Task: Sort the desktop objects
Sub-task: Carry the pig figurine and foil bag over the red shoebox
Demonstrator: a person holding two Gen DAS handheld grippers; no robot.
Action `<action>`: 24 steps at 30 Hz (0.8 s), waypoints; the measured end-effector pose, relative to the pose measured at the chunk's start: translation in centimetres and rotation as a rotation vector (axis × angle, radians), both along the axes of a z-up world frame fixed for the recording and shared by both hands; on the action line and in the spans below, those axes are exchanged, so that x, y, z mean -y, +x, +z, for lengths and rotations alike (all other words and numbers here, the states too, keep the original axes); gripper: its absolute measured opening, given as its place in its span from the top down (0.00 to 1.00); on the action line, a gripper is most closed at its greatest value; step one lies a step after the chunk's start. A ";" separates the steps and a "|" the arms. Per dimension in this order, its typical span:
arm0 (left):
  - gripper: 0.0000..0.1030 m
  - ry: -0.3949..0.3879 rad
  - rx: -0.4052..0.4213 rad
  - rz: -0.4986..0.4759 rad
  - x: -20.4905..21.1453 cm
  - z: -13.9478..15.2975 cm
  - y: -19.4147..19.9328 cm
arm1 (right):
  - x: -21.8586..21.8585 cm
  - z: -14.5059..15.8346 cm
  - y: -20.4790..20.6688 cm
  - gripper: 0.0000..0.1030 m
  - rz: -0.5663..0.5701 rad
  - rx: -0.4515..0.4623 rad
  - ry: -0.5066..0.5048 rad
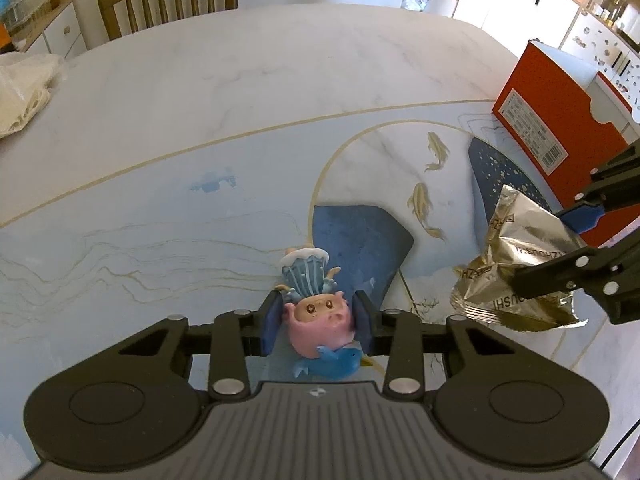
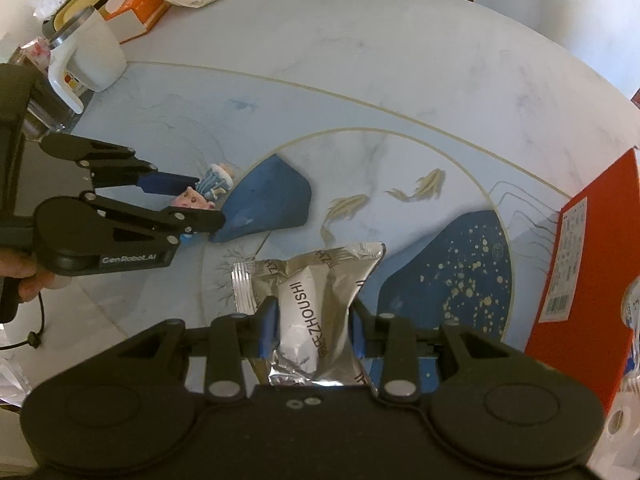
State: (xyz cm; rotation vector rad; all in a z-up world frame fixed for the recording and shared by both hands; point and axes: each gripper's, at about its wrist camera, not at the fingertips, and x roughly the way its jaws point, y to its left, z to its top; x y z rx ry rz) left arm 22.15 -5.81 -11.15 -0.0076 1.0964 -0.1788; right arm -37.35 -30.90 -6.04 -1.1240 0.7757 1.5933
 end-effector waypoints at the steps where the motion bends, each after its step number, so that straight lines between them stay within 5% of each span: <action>1: 0.65 -0.005 -0.005 -0.001 0.0 0.1 -0.1 | 0.2 0.2 0.0 0.66 0.002 0.001 0.004; 24: 0.65 -0.083 0.106 -0.132 5.4 9.8 -4.7 | 7.4 6.3 2.8 0.66 0.027 -0.004 0.097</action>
